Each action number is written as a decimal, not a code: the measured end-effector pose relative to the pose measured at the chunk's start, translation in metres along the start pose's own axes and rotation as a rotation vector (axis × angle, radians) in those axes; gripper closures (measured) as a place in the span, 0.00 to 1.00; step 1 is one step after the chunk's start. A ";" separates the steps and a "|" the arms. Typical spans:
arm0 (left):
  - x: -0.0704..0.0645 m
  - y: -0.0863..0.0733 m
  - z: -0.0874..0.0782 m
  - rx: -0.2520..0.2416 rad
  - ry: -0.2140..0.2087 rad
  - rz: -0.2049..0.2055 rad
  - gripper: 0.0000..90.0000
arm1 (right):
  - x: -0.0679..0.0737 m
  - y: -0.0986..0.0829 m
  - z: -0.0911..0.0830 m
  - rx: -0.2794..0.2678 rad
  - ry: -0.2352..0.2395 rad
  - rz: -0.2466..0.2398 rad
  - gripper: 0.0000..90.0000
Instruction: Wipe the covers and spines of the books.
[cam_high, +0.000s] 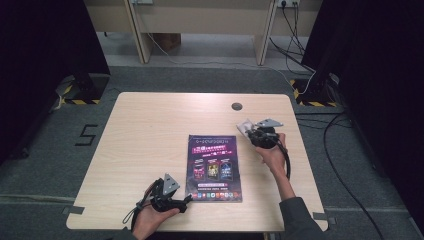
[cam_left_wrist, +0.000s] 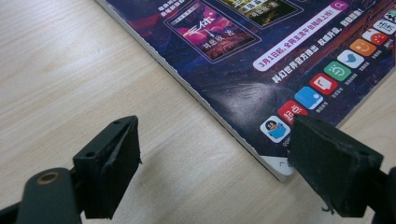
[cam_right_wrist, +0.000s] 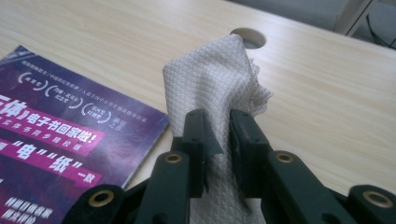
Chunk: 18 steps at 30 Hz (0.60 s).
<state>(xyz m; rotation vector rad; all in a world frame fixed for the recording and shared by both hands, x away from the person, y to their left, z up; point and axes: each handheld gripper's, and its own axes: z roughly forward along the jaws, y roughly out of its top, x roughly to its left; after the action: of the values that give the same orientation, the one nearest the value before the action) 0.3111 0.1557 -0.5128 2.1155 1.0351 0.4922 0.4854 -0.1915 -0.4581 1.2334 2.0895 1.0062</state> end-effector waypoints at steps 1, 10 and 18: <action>0.000 0.000 0.000 0.002 0.001 0.003 0.18 | -0.003 -0.001 -0.006 -0.007 -0.001 0.004 0.86; 0.000 0.000 0.000 0.002 -0.001 0.003 0.18 | -0.031 -0.029 -0.042 0.040 -0.067 0.036 0.85; 0.000 0.001 0.000 0.004 -0.001 0.008 0.19 | -0.038 -0.056 -0.054 0.109 -0.099 0.051 0.85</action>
<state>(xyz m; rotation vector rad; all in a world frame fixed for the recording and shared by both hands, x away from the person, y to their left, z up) 0.3110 0.1553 -0.5121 2.1238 1.0275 0.4935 0.4347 -0.2610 -0.4688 1.3683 2.0690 0.8442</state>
